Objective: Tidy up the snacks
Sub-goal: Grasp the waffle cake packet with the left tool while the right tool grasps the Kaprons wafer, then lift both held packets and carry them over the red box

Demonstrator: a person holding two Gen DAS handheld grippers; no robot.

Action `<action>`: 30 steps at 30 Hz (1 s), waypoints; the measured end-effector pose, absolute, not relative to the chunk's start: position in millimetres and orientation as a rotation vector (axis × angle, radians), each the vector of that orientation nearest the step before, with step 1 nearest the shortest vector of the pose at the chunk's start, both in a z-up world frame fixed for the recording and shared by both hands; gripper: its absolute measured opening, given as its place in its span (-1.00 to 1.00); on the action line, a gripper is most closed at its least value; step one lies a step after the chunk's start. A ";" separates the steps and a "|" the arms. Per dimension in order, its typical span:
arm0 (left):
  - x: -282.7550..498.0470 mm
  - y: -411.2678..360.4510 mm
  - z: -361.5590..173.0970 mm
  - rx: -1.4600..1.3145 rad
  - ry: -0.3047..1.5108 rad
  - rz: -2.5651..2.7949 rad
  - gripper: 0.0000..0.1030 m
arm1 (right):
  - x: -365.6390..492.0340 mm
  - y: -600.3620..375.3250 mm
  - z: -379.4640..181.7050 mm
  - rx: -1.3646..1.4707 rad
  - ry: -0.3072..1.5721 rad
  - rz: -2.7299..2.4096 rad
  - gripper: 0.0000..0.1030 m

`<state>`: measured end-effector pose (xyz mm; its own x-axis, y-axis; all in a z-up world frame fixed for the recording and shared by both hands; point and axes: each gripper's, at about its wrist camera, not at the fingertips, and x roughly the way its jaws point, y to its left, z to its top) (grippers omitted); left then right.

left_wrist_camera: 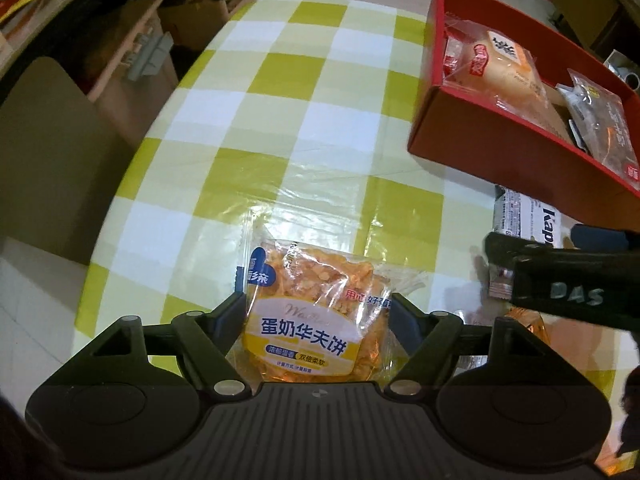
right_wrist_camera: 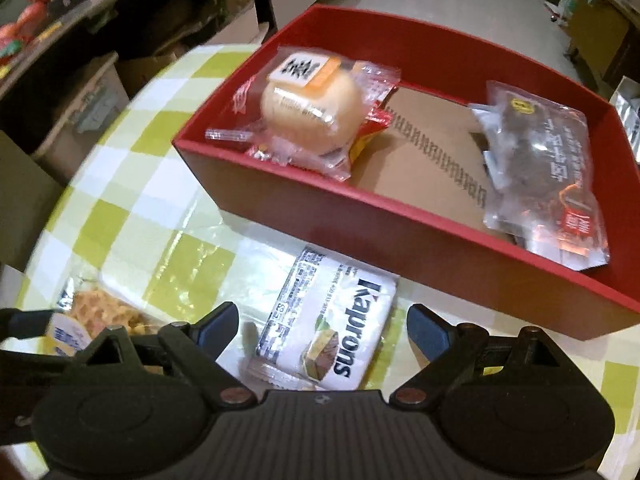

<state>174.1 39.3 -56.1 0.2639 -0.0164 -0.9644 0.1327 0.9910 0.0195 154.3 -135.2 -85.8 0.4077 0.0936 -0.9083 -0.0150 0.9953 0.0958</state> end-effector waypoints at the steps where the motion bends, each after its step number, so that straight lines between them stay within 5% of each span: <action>1: 175.2 38.7 -56.5 0.105 1.301 -0.101 0.60 | 156.0 -133.6 -89.4 0.071 1.156 0.058 0.94; 17: 188.9 44.6 -73.5 0.177 1.298 -0.143 1.00 | 164.8 -119.4 -100.8 -0.004 1.153 0.051 1.00; 21: 189.5 43.6 -86.9 0.160 1.333 -0.157 1.00 | 158.0 -122.7 -97.6 -0.034 1.132 0.096 0.95; 24: 186.4 42.6 -84.7 0.161 1.336 -0.168 0.88 | 150.3 -124.9 -89.3 -0.047 1.115 0.133 0.49; 30: 180.8 45.9 -75.4 0.138 1.333 -0.161 0.66 | 131.1 -131.1 -84.1 -0.101 1.125 0.107 0.48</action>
<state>180.8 45.9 -75.4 0.2274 -0.0371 -0.9731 0.1953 0.9807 0.0082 131.1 -131.1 -84.1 0.4274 0.0344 -0.9034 -0.1367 0.9902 -0.0270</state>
